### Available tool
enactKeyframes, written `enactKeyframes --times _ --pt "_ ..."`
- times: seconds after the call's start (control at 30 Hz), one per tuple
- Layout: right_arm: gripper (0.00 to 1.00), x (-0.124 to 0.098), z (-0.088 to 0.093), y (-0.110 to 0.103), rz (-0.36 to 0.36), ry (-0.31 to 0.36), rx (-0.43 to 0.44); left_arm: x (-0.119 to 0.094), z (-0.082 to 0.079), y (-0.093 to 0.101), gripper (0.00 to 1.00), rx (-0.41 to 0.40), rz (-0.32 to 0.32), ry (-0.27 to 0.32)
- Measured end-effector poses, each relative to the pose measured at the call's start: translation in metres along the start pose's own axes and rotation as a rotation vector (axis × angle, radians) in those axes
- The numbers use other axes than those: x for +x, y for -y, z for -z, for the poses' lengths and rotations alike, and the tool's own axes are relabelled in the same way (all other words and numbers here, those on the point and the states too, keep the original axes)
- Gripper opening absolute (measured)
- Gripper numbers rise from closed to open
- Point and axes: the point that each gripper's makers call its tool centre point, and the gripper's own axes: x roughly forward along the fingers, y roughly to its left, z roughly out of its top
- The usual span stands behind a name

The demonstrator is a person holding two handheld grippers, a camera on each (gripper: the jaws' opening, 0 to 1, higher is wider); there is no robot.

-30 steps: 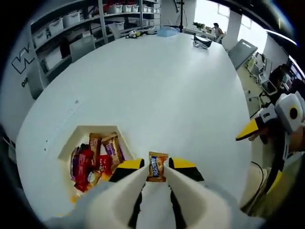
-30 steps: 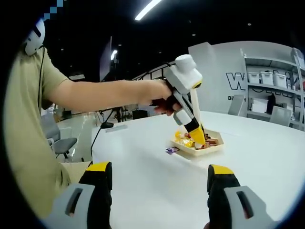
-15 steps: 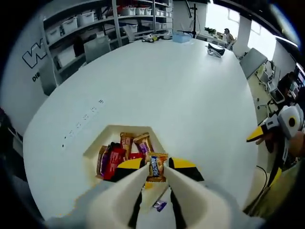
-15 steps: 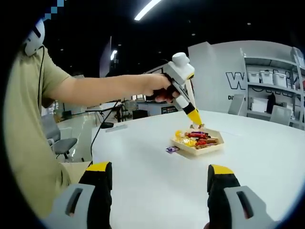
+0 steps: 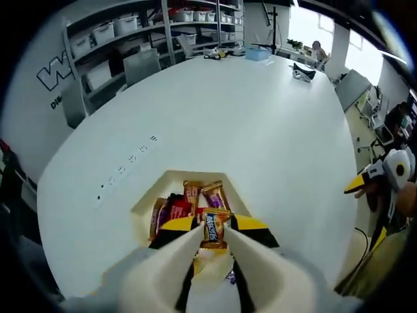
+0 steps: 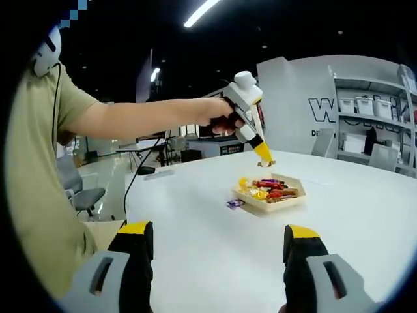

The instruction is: Place the target food into the container with the food tongs after gripping and lifting it, then release it inside without dropping or visibly crushing the food.

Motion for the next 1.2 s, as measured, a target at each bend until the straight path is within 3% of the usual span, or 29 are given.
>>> enactKeyframes --times 0.7,1.2 --pt "0.81 0.000 0.001 0.001 0.002 -0.003 0.001 0.001 0.008 -0.010 0.20 -0.019 -0.012 -0.010" --pt "0.81 0.000 0.001 0.002 0.003 -0.005 0.001 0.008 0.008 0.003 0.21 -0.025 0.027 -0.012"
